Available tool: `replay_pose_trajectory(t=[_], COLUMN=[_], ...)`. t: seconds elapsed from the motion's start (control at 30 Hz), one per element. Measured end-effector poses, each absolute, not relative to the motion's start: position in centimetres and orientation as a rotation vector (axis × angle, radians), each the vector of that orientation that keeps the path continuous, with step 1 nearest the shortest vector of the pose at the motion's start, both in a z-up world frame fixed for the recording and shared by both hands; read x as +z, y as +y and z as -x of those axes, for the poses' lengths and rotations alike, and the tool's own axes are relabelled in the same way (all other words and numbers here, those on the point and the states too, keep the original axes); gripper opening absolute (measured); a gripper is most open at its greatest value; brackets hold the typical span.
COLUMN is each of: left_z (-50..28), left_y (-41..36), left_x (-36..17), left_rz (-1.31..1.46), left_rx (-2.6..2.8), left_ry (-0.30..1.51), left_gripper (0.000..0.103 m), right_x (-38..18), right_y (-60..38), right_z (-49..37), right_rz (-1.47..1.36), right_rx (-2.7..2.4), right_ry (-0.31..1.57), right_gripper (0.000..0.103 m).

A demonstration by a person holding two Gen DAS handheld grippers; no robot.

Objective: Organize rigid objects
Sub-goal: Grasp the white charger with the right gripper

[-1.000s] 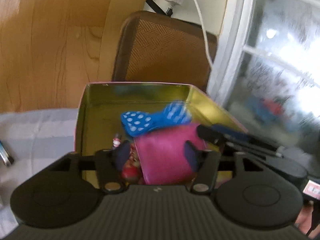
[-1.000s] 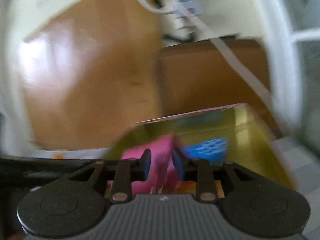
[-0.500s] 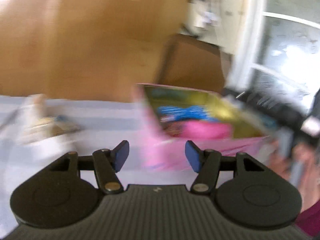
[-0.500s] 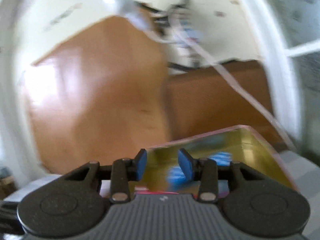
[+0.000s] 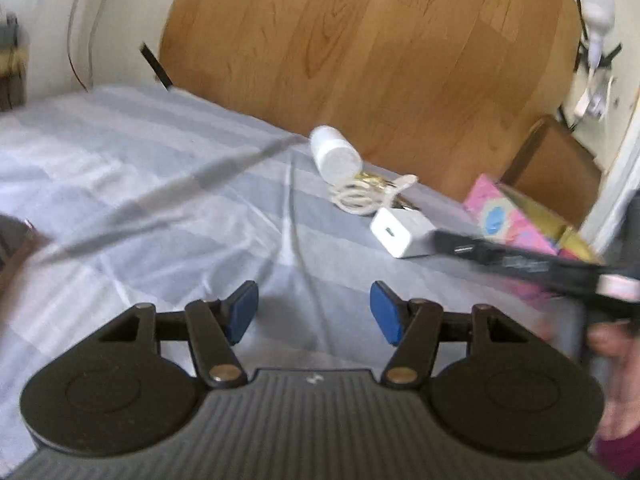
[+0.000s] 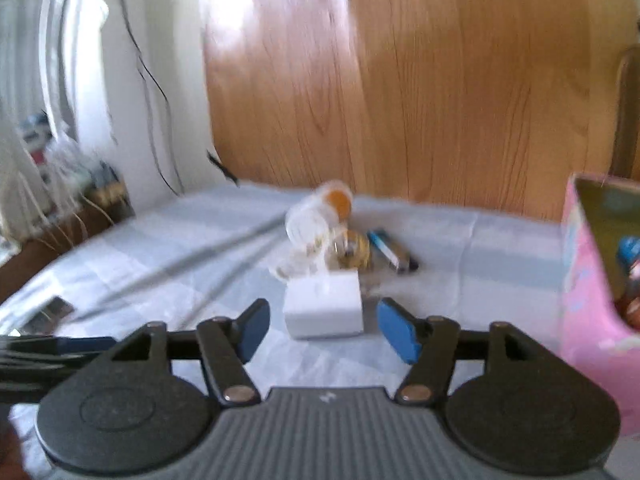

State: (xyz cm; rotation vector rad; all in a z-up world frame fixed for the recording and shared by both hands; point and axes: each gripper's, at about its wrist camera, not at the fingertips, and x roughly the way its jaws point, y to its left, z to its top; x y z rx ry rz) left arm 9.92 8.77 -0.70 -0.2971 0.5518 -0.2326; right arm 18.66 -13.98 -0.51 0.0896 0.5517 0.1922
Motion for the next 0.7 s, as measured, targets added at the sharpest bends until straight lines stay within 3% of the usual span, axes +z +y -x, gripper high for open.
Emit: replay_pose_trajectory(t=[0.07,0.23,0.3,0.7], left_z=[-10.2,-9.4,-9.0,-9.3], left_y=[8.4,7.9,7.9,7.9], left_x=[-0.7,-0.7,-0.6,-0.8], left_rz=[0.303,0.281,0.271,0.276], left_rx=[-0.241,-0.266,-0.277,-0.289], left_ry=[0.557,0.545,0.535,0.543], left_gripper=[0.064,0.064,0.064,0.064], right_x=[-1.7,-2.2,-2.3,-1.7], right_y=[-13.3,-13.0,-12.4,-12.4], right_z=[-20.1,-21.6,-21.7,-15.5], right_rz=[-0.101,-0.088,-0.061,0.027], right_rx=[0.163,0.106,0.123,0.287], right_ry=[0.608,0.675,0.669,0.675], right_gripper=[0.073,0.075,0.055,0.055])
